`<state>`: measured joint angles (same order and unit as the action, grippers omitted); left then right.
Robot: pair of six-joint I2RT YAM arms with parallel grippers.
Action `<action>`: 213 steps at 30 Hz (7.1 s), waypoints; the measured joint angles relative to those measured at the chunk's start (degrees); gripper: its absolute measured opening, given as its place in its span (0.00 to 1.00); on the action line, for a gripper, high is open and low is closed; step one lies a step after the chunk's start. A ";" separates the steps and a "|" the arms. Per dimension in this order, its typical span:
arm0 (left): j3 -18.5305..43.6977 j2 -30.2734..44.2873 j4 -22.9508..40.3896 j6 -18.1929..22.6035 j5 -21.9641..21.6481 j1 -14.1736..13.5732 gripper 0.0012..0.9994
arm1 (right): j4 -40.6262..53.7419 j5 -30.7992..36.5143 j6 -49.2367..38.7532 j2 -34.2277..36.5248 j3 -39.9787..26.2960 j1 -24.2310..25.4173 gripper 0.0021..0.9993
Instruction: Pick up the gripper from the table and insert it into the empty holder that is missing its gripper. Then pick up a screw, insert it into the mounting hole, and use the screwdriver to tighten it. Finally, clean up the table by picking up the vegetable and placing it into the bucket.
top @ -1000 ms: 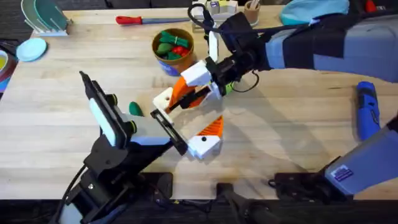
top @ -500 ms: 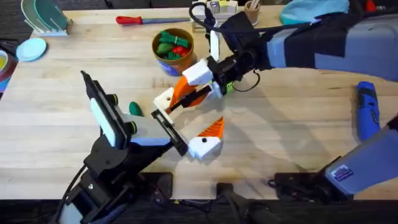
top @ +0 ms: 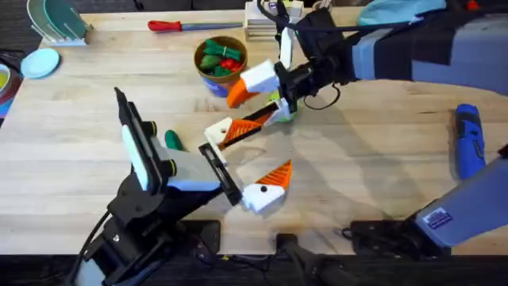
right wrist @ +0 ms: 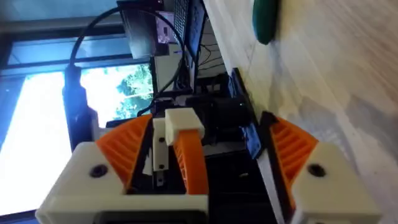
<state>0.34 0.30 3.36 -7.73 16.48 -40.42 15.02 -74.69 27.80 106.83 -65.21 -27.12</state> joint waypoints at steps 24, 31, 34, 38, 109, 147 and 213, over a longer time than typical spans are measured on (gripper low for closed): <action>0.00 0.02 -0.05 -0.01 0.37 0.00 0.99 | 24.11 48.05 -19.38 -13.59 -11.89 4.87 0.99; 0.00 0.01 -0.06 0.00 0.43 0.00 0.99 | 26.01 58.91 -27.79 -10.43 -11.89 -1.74 0.83; -0.01 -0.01 -0.07 0.00 0.43 0.00 0.99 | 26.51 62.55 -30.17 -8.95 -11.89 -3.77 0.56; 0.00 0.01 -0.07 0.00 0.43 0.00 0.99 | 27.05 70.67 -31.97 -7.59 -11.89 -7.64 0.51; 0.00 0.02 -0.07 0.00 0.43 0.00 0.99 | 31.17 79.99 -31.00 -13.13 -11.89 -5.24 0.00; 0.00 0.01 -0.26 3.91 5.73 0.00 0.99 | 53.56 70.50 -21.58 -12.66 -37.92 -30.85 0.00; 0.00 0.39 -0.26 3.73 6.33 0.00 0.99 | 52.82 71.52 -21.82 -5.70 -38.47 -32.13 0.00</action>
<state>0.34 0.69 3.09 -4.00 22.81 -40.42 67.83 -3.17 5.98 101.12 -103.68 -59.24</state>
